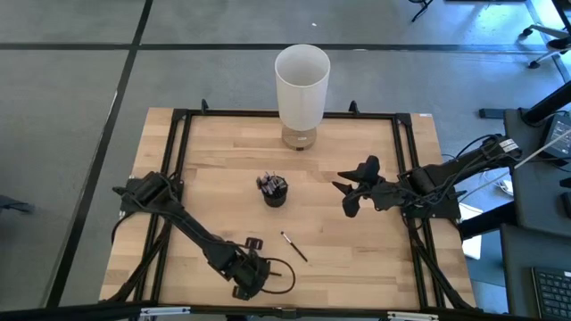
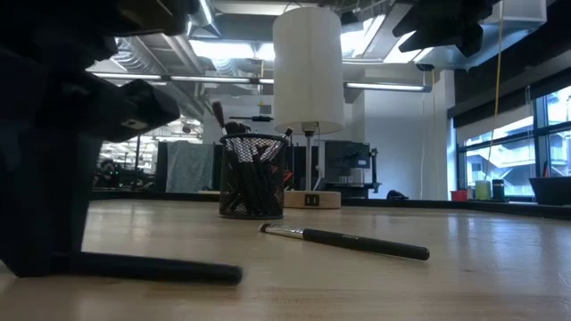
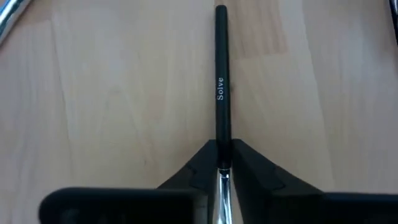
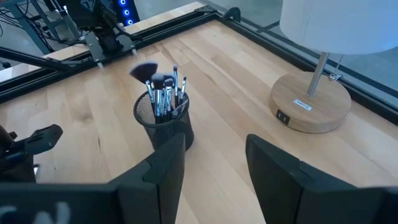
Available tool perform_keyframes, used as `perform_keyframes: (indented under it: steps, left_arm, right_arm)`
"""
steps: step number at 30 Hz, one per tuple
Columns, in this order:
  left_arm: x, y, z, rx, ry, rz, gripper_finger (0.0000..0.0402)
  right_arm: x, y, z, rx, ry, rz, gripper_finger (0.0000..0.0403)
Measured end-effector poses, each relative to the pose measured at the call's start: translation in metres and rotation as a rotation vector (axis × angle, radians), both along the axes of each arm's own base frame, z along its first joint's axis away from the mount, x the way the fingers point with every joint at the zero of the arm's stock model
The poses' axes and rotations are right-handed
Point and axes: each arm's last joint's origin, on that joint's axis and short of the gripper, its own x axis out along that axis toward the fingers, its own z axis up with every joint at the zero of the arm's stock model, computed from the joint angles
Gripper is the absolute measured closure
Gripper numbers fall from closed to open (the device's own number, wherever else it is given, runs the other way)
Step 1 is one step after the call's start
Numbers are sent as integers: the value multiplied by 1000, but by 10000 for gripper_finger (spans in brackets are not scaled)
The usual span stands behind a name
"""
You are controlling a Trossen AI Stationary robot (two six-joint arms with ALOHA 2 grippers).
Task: Put items in baskets/containers
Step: Put the eyeshadow brush into the holder
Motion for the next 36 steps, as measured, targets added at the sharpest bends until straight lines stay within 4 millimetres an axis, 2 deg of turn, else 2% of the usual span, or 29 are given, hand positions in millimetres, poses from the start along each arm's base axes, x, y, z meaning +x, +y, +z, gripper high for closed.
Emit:
perform_keyframes:
  steps: [5, 11, 15, 21, 25, 30, 36]
  left_arm:
    - [-9, 2, 0, 149, 34, -155, 386]
    - [-19, 1, 1, 425, -8, -328, 369]
    - [-15, 3, 22, 696, -36, -409, 369]
    - [0, 18, 59, 1166, -44, -450, 379]
    - [17, 36, 73, 1358, 21, -472, 374]
    - [34, 70, 75, 1430, 165, -500, 373]
    - [41, 109, 77, 1569, 426, -601, 375]
  right_arm:
    - [0, 0, -1, 16, 7, 17, 233]
    - [0, 1, -1, 26, 12, 31, 233]
    - [0, 1, -1, 29, 11, 30, 233]
    - [0, 1, -1, 35, 8, 27, 233]
    - [0, 1, -1, 38, 7, 26, 233]
    - [0, 1, -1, 28, 12, 31, 233]
    - [-1, 0, -3, 13, 38, 33, 233]
